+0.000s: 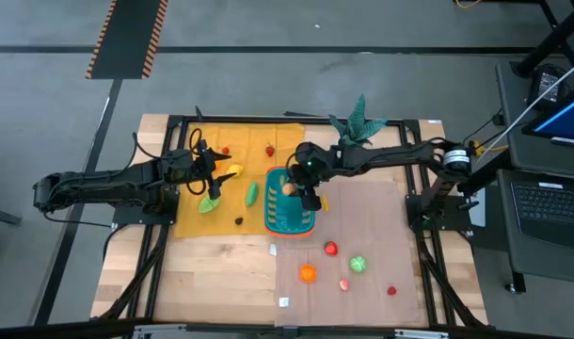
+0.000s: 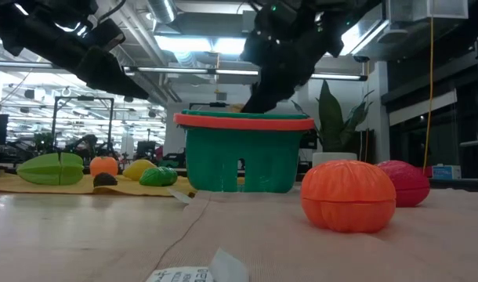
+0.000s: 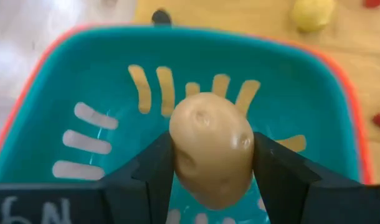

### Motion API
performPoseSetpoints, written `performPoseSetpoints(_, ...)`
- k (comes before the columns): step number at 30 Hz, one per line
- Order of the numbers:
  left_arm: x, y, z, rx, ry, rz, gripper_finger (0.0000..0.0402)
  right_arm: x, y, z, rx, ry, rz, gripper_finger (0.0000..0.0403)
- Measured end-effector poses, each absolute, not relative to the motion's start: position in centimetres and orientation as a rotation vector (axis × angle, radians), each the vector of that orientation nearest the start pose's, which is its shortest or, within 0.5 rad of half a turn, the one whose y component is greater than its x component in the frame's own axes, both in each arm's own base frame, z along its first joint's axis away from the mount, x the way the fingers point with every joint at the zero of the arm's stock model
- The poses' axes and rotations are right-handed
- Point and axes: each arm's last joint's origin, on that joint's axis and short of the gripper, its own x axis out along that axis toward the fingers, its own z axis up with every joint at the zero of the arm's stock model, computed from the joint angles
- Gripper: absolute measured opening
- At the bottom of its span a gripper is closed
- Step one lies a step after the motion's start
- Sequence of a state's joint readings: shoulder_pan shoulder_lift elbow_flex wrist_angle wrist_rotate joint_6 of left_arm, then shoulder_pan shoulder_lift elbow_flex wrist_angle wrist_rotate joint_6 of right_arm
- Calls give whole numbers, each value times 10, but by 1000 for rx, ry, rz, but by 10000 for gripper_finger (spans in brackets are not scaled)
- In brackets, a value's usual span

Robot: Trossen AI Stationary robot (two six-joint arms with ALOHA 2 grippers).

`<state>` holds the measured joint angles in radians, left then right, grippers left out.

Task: Pick and placing Produce into tupperware
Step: Put the potato into the basket

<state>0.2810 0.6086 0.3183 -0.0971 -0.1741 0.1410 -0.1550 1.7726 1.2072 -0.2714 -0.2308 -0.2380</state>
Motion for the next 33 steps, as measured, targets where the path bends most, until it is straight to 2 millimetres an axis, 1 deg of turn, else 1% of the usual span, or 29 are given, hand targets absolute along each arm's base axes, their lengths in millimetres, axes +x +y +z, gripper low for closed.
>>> performPoseSetpoints(9, 137, 45, 205, 116, 421, 421, 261, 384, -32, 190, -130, 832, 215, 186)
performPoseSetpoints(14, 137, 45, 205, 116, 421, 421, 261, 387, -30, 174, -138, 875, 202, 186)
performPoseSetpoints(30, 137, 45, 205, 116, 422, 421, 261, 388, -30, 173, -129, 879, 187, 186)
performPoseSetpoints(33, 137, 45, 205, 116, 422, 421, 261, 388, -30, 173, -130, 879, 188, 198)
